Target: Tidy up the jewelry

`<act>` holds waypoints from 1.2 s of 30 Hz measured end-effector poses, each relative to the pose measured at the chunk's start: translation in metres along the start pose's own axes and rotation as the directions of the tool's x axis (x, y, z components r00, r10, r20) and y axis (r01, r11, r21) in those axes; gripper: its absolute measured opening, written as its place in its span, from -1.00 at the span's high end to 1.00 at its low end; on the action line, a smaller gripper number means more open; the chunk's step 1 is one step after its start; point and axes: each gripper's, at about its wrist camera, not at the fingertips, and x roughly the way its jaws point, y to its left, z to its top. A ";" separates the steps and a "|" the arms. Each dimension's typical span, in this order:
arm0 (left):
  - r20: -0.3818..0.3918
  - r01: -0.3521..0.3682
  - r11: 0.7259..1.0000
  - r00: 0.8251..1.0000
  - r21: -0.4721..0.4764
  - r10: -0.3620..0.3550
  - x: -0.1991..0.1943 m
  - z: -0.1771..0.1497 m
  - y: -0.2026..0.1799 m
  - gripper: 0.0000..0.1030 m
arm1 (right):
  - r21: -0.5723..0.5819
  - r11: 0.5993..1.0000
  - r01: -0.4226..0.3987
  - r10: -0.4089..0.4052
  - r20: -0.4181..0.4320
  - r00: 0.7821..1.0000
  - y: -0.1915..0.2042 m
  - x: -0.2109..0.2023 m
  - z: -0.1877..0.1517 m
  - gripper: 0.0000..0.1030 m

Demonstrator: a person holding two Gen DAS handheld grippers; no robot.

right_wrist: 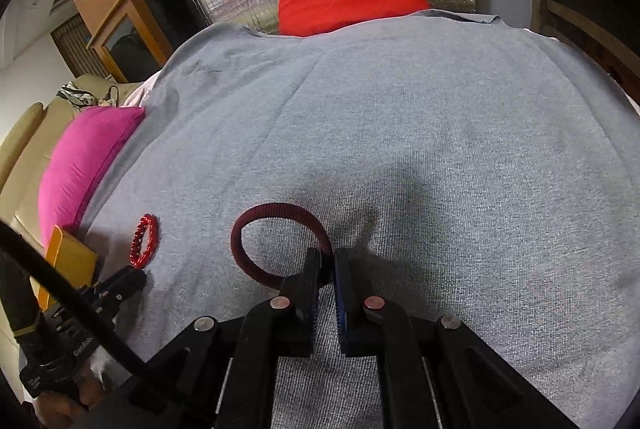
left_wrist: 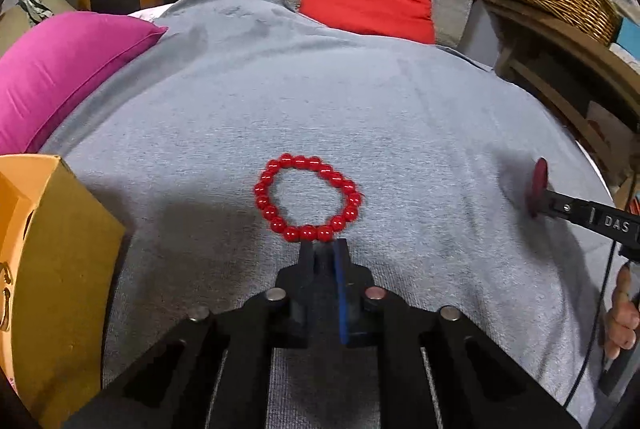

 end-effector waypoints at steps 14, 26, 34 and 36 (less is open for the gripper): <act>0.082 -0.063 0.998 0.995 -0.028 0.065 -0.018 0.004 0.002 0.09 | 0.009 1.000 0.005 -0.005 -0.003 1.000 -0.001 -0.002 -0.003 0.84; -0.009 0.002 0.999 1.000 0.040 -0.001 0.017 0.018 -0.016 -0.11 | 0.000 1.000 -0.001 0.001 0.006 1.000 -0.003 -0.001 -0.004 0.83; -0.009 0.029 0.999 1.000 -0.016 -0.030 0.009 0.012 -0.003 0.82 | -0.006 1.000 0.009 -0.009 0.010 1.000 0.000 0.000 -0.003 0.83; -0.021 0.026 1.000 0.999 -0.007 -0.026 0.008 0.012 -0.007 0.82 | -0.008 1.000 0.011 -0.011 0.009 1.000 0.000 0.000 -0.003 0.83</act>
